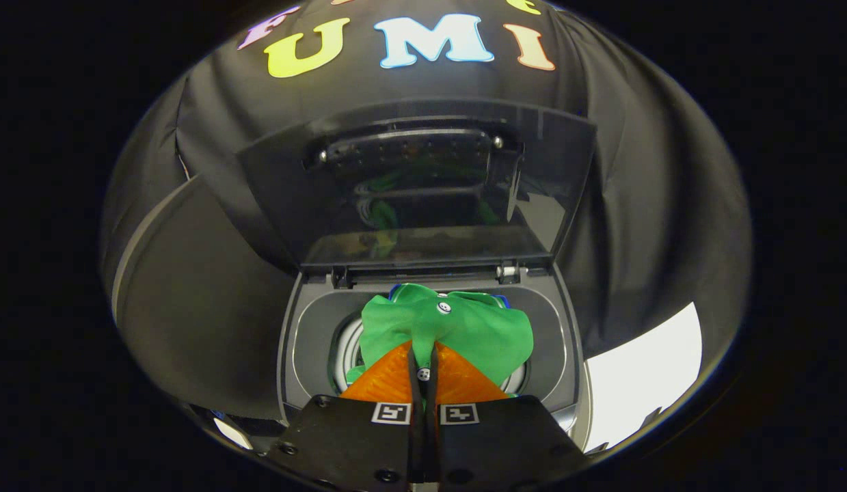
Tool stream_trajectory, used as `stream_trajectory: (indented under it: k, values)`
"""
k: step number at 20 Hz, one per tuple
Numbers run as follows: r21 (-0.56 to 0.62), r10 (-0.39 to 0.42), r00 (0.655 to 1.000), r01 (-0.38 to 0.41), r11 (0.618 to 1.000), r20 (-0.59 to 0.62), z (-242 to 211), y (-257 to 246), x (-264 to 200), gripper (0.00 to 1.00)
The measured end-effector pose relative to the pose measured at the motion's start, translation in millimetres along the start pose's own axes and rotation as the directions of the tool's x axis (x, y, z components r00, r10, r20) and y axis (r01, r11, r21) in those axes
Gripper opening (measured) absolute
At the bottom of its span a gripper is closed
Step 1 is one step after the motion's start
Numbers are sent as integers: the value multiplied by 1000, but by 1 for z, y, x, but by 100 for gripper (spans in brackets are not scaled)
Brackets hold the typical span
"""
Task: Put the clothes into the washing machine and then close the washing machine lid.
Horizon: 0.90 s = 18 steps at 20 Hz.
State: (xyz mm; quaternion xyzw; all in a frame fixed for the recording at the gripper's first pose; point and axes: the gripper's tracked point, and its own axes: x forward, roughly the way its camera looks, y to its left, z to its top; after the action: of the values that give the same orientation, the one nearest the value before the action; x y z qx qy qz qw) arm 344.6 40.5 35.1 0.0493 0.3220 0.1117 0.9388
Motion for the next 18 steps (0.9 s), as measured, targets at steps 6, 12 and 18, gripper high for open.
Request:
stream_trajectory:
  k: [6,12,18]
  values:
    - [17,-2,997,3,1000,-83,-29,3,27,2]
    - [69,-15,987,27,997,-161,-40,-11,55,2]
    - [96,-22,979,42,994,-200,-52,-14,65,2]
